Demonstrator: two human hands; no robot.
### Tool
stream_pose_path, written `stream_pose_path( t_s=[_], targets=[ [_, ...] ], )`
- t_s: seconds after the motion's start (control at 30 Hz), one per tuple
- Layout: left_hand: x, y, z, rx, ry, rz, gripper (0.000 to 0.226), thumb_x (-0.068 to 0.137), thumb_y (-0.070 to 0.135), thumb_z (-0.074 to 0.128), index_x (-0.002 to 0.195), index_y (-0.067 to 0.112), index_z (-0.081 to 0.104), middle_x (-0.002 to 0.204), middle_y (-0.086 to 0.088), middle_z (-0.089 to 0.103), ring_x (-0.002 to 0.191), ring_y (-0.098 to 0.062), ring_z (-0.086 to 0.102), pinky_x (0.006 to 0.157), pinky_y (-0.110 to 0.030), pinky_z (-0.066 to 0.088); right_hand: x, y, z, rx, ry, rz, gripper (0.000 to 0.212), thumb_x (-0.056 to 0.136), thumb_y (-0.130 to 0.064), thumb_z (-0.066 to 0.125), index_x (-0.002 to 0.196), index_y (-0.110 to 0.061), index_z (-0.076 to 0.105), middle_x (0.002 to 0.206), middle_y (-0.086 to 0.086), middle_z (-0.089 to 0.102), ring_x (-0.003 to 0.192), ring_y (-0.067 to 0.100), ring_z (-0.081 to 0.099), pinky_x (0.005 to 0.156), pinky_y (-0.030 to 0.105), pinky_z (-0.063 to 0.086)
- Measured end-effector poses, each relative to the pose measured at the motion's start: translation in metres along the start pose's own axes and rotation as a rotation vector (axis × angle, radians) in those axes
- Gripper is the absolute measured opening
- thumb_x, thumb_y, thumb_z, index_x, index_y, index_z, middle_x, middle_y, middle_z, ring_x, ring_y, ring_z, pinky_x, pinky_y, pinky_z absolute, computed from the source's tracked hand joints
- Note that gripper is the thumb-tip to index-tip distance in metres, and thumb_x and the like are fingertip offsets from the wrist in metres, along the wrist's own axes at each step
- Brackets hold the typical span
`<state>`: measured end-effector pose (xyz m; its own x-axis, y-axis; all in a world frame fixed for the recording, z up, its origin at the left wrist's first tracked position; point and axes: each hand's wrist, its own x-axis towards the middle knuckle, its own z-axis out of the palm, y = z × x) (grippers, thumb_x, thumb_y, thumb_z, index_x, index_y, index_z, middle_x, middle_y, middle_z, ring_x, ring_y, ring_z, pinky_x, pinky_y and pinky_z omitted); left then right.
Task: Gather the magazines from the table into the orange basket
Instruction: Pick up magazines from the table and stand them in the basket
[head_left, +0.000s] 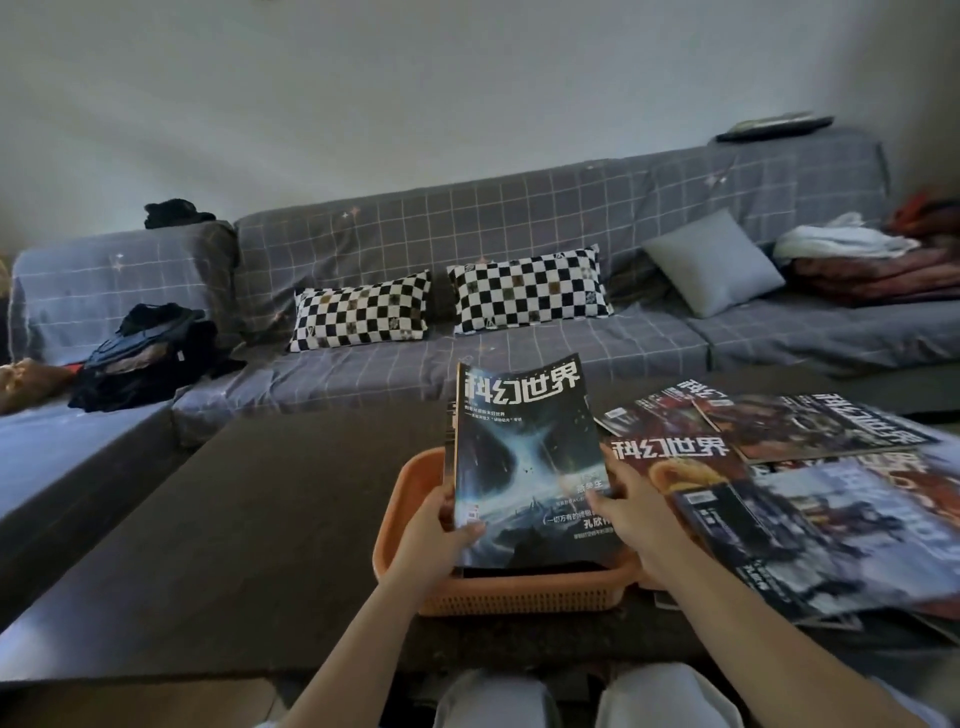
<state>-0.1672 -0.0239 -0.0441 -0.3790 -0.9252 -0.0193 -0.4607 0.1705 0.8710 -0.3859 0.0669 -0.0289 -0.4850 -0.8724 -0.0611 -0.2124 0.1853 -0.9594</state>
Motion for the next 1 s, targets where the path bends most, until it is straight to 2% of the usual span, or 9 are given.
stream_pose_path(
  t_s=[0.13, 0.2, 0.27, 0.37, 0.5, 0.6, 0.73, 0.9, 1.0],
  targets=[
    [0.006, -0.001, 0.005, 0.169, 0.103, -0.035, 0.054, 0.084, 0.025, 0.071, 0.131, 0.021, 0.045, 0.106, 0.006, 0.068, 0.086, -0.009, 0.067, 0.071, -0.026, 0.055, 0.012, 0.002, -0.003, -0.314, -0.013, -0.005, 0.041, 0.088, -0.021, 0.061, 0.129, -0.017, 0.053, 0.115, 0.001, 0.064, 0.092, 0.015, 0.061, 0.077, 0.03, 0.053],
    [0.005, -0.003, 0.005, 0.199, 0.132, -0.033, 0.065, 0.082, 0.027, 0.074, 0.137, 0.023, 0.039, 0.112, 0.004, 0.067, 0.082, -0.008, 0.068, 0.064, -0.022, 0.055, 0.015, 0.005, -0.001, -0.415, 0.019, -0.038, 0.031, 0.088, -0.02, 0.061, 0.119, -0.015, 0.061, 0.106, 0.0, 0.067, 0.086, 0.012, 0.062, 0.074, 0.028, 0.053],
    [0.006, -0.005, 0.004, 0.235, 0.137, -0.016, 0.07, 0.081, 0.03, 0.074, 0.139, 0.024, 0.038, 0.118, 0.002, 0.063, 0.079, -0.011, 0.07, 0.061, -0.022, 0.057, 0.019, 0.007, 0.003, -0.457, 0.052, -0.066, 0.026, 0.088, -0.016, 0.061, 0.114, -0.015, 0.062, 0.089, -0.003, 0.067, 0.069, 0.009, 0.062, 0.06, 0.022, 0.053],
    [0.006, -0.006, 0.004, 0.269, 0.169, -0.016, 0.066, 0.08, 0.035, 0.074, 0.137, 0.026, 0.041, 0.13, -0.006, 0.052, 0.091, -0.024, 0.068, 0.079, -0.039, 0.059, 0.023, 0.011, 0.009, -0.482, 0.09, -0.1, 0.036, 0.086, -0.009, 0.061, 0.122, -0.016, 0.057, 0.08, -0.005, 0.064, 0.051, 0.003, 0.054, 0.036, 0.007, 0.036],
    [0.004, -0.007, 0.007, 0.252, 0.209, -0.002, 0.048, 0.085, 0.034, 0.068, 0.129, 0.024, 0.052, 0.114, -0.002, 0.063, 0.086, -0.019, 0.066, 0.08, -0.04, 0.057, 0.029, 0.018, 0.009, -0.59, 0.127, -0.153, 0.045, 0.084, -0.009, 0.062, 0.128, -0.018, 0.055, 0.114, 0.004, 0.06, 0.068, 0.005, 0.056, 0.046, 0.009, 0.038],
    [0.002, -0.01, 0.009, 0.275, 0.286, 0.029, 0.031, 0.087, 0.028, 0.066, 0.117, 0.023, 0.061, 0.113, 0.006, 0.058, 0.076, -0.006, 0.059, 0.065, -0.021, 0.048, 0.034, 0.018, 0.005, -0.569, 0.105, -0.128, 0.029, 0.084, -0.011, 0.062, 0.112, -0.019, 0.064, 0.088, -0.006, 0.065, 0.066, 0.004, 0.06, 0.054, 0.018, 0.052],
    [0.003, -0.013, 0.01, 0.304, 0.315, -0.022, 0.029, 0.088, 0.03, 0.065, 0.114, 0.018, 0.061, 0.11, 0.003, 0.06, 0.067, -0.004, 0.058, 0.052, -0.012, 0.035, 0.037, 0.02, 0.003, -0.536, 0.138, -0.115, 0.035, 0.086, -0.016, 0.063, 0.12, -0.015, 0.06, 0.111, 0.001, 0.068, 0.082, 0.005, 0.058, 0.073, 0.019, 0.052],
    [0.01, -0.015, 0.01, 0.33, 0.226, 0.022, 0.04, 0.093, 0.031, 0.058, 0.13, 0.018, 0.057, 0.104, 0.002, 0.068, 0.066, -0.002, 0.061, 0.048, -0.01, 0.037, 0.033, 0.021, 0.01, -0.547, 0.177, -0.195, 0.026, 0.088, -0.019, 0.06, 0.113, -0.013, 0.064, 0.091, -0.003, 0.069, 0.068, 0.004, 0.06, 0.054, 0.012, 0.045],
    [0.01, -0.015, 0.007, 0.28, 0.24, -0.029, 0.042, 0.093, 0.032, 0.057, 0.134, 0.019, 0.055, 0.081, 0.005, 0.07, 0.055, -0.001, 0.06, 0.04, -0.009, 0.037, 0.031, 0.02, 0.011, -0.567, 0.174, -0.205, 0.024, 0.088, -0.02, 0.059, 0.111, -0.013, 0.065, 0.093, 0.0, 0.071, 0.072, 0.01, 0.063, 0.061, 0.021, 0.053]
  ],
)
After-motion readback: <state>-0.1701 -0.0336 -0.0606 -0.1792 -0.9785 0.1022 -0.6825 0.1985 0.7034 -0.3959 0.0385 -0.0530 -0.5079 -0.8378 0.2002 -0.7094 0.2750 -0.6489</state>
